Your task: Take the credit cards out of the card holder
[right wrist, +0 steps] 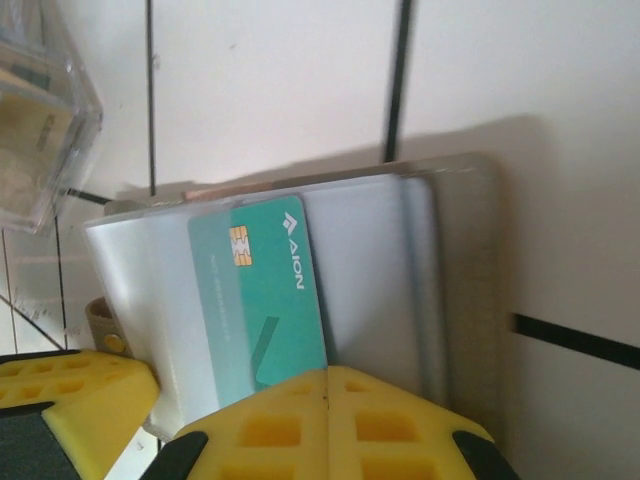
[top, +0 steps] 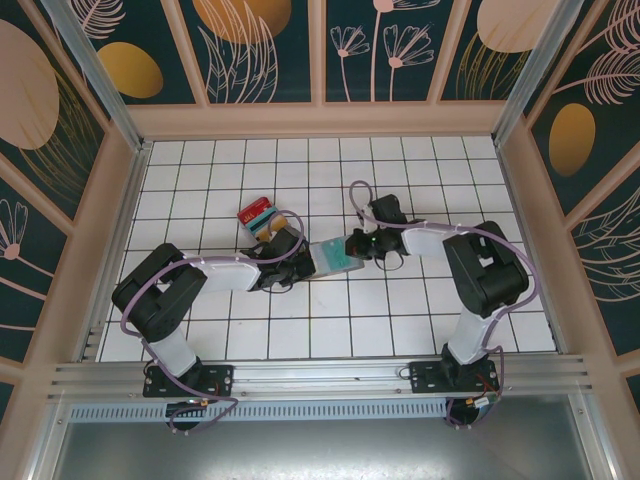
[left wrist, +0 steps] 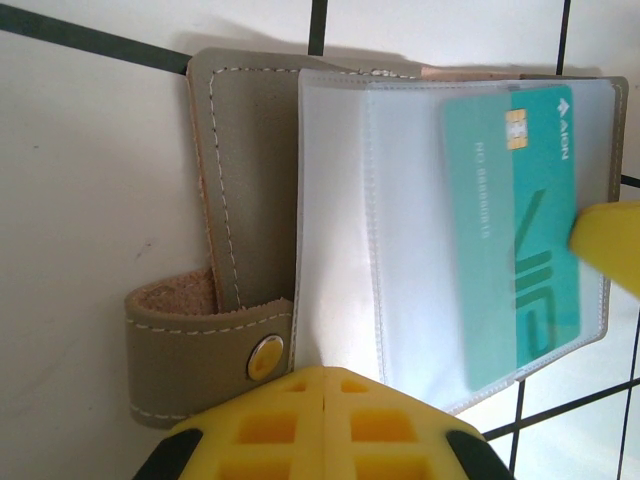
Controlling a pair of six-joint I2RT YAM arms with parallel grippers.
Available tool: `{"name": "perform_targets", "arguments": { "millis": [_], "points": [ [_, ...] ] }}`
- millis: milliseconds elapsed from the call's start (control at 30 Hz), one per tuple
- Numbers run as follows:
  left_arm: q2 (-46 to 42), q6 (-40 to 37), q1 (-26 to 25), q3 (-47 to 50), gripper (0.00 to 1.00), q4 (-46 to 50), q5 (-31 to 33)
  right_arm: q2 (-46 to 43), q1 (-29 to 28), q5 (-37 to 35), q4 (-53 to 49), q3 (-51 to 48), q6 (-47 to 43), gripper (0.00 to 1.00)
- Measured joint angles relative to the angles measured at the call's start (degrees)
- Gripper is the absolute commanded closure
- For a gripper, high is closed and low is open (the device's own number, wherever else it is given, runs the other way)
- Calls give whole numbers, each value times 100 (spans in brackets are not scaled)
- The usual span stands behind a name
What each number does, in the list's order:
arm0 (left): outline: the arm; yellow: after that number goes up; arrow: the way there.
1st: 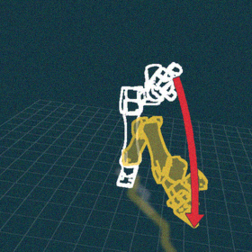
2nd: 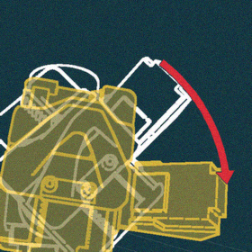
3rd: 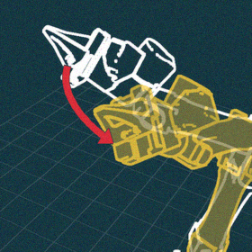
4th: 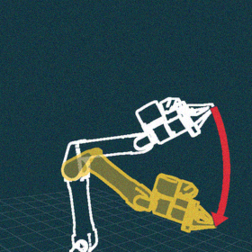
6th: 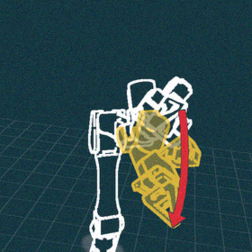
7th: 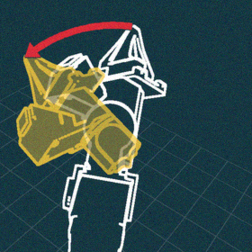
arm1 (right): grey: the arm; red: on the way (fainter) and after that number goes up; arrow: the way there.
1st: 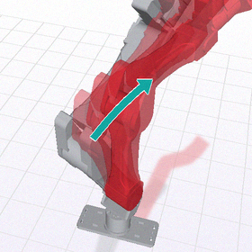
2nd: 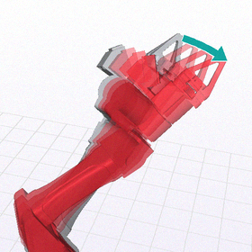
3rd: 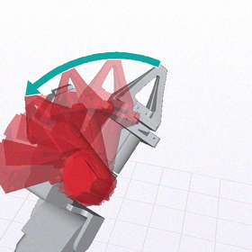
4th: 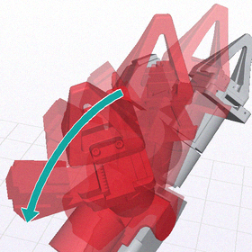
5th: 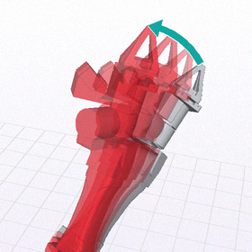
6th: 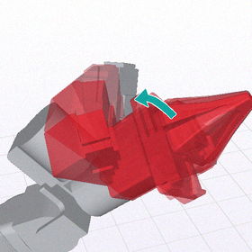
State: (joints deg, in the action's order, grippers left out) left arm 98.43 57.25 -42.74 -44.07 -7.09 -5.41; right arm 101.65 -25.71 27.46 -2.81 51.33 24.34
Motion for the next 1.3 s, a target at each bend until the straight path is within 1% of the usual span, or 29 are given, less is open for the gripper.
{"name": "perform_targets", "arguments": {
  "millis": [333, 400, 467, 567, 600, 733, 933, 1067, 1300],
  "points": [
    [0, 0, 0, -2, 100, 2, -11, -682, 476, -212, -61, -304, 4, 100],
    [0, 0, 0, -15, 93, 17, -11, -868, 544, -216, -61, -304, 4, 100],
    [-7, 0, 0, -50, 80, 81, -11, -1056, 560, -212, -63, -304, 7, 100],
    [-160, 52, 0, -83, 71, 247, 11, -1231, 560, -188, -63, -304, 17, 100],
    [-240, 72, 0, -96, 67, 315, 28, -1255, 560, -186, -63, -304, 17, 100],
    [-743, 138, 0, -190, 58, 590, 197, -1296, 560, -79, -61, -302, 31, 100],
    [-1427, 328, 39, -212, 58, 505, 260, -1397, 474, 291, 68, -302, 201, 100],
    [-1676, 654, 168, 61, 59, -164, 63, -1517, 411, 658, 323, -304, 402, 100],
    [-1873, 1292, 492, 702, 66, -1458, -229, -1661, 396, 1419, 1191, -339, 1003, 100]
  ]
}}
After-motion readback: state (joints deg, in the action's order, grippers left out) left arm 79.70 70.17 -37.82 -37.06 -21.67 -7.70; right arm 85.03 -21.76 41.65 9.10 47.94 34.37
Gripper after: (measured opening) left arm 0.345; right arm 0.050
